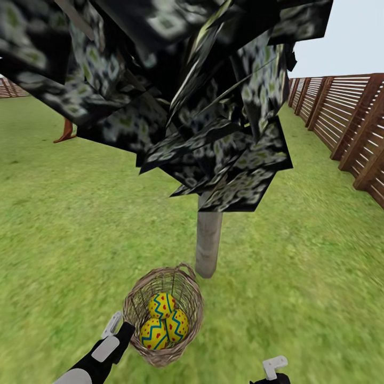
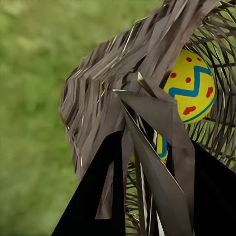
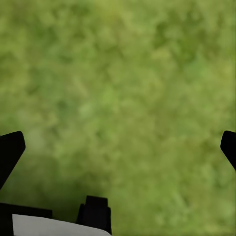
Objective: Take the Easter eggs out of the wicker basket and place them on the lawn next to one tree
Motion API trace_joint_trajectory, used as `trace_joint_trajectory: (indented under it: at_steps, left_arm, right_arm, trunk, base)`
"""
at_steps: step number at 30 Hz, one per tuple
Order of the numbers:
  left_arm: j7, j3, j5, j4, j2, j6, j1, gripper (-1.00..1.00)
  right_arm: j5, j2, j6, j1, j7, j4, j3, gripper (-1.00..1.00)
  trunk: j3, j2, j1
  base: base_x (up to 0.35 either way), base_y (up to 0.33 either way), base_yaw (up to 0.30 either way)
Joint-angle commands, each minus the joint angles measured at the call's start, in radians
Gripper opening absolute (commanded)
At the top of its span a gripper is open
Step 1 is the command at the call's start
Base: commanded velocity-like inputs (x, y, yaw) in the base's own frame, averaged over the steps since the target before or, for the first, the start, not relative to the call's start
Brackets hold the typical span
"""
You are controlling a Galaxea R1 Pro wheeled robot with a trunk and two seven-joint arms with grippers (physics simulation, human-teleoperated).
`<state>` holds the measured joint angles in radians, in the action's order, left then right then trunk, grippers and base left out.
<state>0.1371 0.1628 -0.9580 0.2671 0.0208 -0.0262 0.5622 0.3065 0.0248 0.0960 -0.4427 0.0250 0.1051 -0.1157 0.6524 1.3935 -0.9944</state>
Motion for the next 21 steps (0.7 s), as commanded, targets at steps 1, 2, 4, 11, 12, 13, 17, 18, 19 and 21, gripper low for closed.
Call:
trace_joint_trajectory:
  at_steps: [1,2,4,11,12,13,17,18,19,21]
  left_arm:
    - [0.006,0.004,-0.004,0.003,0.001,-0.003,0.0,-1.0]
    - [0.006,0.004,-0.004,0.002,0.001,-0.003,0.0,-1.0]
    - [0.006,0.004,-0.004,0.001,0.001,-0.003,0.0,-1.0]
    - [0.001,0.004,-0.003,0.004,0.0,-0.001,0.0,-1.0]
    - [0.0,0.004,-0.003,0.004,-0.001,-0.001,0.0,-1.0]
    - [0.0,0.004,-0.003,0.004,-0.001,-0.001,0.0,-1.0]
    - [-0.001,0.004,-0.002,0.005,0.0,0.0,0.0,-1.0]
    - [-0.001,0.003,-0.002,0.005,-0.001,0.0,0.001,-1.0]
    - [-0.001,0.004,-0.002,0.005,-0.001,0.0,0.0,-1.0]
    - [-0.001,0.004,-0.002,0.008,-0.002,-0.002,0.0,-1.0]
  right_arm:
    - [0.008,0.0,0.004,-0.001,0.003,-0.001,-0.009,1.0]
    - [0.008,0.001,0.004,-0.001,0.003,-0.001,-0.009,1.0]
    - [0.009,0.0,0.004,-0.001,0.003,-0.001,-0.009,1.0]
    - [0.01,0.003,0.004,-0.001,0.003,0.0,-0.009,1.0]
    - [0.01,0.004,0.004,-0.001,0.003,0.0,-0.009,1.0]
    - [0.008,0.004,0.004,-0.001,0.003,0.001,-0.009,1.0]
    - [0.008,0.004,0.003,-0.001,0.086,0.012,-0.012,1.0]
    - [0.007,0.006,-0.002,-0.002,0.231,0.028,-0.02,1.0]
    - [0.006,0.007,-0.009,-0.004,0.34,0.066,-0.024,1.0]
    - [0.005,0.002,-0.127,-0.005,0.597,0.251,-0.089,1.0]
  trunk:
    - [0.004,0.008,-0.004]
    - [0.007,0.015,-0.008]
    - [0.013,0.029,-0.015]
    - [0.035,0.078,-0.042]
    - [0.038,0.085,-0.046]
    - [0.042,0.092,-0.05]
    - [0.054,0.12,-0.065]
    - [0.057,0.127,-0.069]
    - [0.06,0.134,-0.073]
    - [0.067,0.148,-0.081]
  base:
    - [0.0,0.0,0.0]
    - [0.0,0.0,0.0]
    - [0.0,0.0,0.0]
    - [0.0,0.0,0.0]
    - [0.0,0.0,0.0]
    - [0.0,0.0,0.0]
    - [0.0,0.0,0.0]
    - [0.0,0.0,0.0]
    - [0.0,0.0,0.0]
    - [0.0,0.0,0.0]
